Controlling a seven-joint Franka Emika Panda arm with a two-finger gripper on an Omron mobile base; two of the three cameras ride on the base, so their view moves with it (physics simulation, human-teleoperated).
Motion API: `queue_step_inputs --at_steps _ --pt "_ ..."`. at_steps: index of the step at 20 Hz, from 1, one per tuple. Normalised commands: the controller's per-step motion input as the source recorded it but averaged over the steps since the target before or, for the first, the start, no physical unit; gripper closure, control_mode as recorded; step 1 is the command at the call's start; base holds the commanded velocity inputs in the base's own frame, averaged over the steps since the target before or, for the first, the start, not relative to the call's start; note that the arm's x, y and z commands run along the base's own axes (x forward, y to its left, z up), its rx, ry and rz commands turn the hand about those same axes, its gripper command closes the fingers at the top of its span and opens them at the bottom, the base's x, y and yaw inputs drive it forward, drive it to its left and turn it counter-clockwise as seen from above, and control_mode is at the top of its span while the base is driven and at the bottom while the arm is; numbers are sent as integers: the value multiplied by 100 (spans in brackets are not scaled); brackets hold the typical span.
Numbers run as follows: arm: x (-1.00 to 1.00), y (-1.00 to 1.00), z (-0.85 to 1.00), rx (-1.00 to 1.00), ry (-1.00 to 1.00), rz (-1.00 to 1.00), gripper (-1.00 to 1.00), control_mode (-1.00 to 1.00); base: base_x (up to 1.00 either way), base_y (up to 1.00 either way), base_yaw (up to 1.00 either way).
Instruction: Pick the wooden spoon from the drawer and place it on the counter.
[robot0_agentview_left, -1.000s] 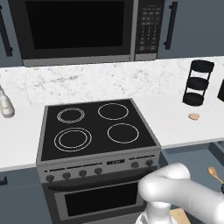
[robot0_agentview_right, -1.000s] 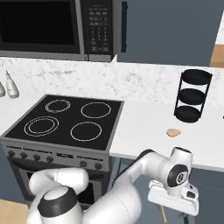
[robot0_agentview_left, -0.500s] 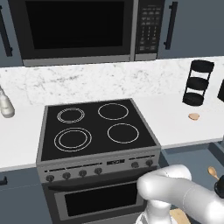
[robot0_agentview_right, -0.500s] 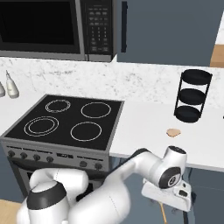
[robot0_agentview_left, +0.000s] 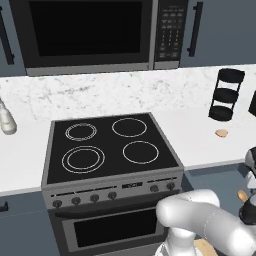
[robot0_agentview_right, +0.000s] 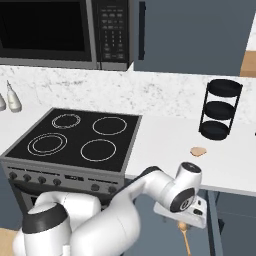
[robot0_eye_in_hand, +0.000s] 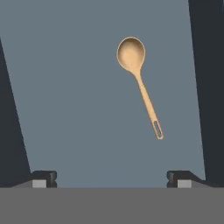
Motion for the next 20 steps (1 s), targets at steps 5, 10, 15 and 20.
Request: queue_step_inputs --at_steps 5,10,15,20 --pt "38 9 -23 -5 -12 13 -100 -100 0 0 0" --pt "36 2 -47 -1 -15 13 -100 -100 0 0 0" --pt "10 -4 -48 0 -25 3 -100 -100 0 0 0" --pt "19 -20 -24 0 -7 0 -100 -100 0 0 0"
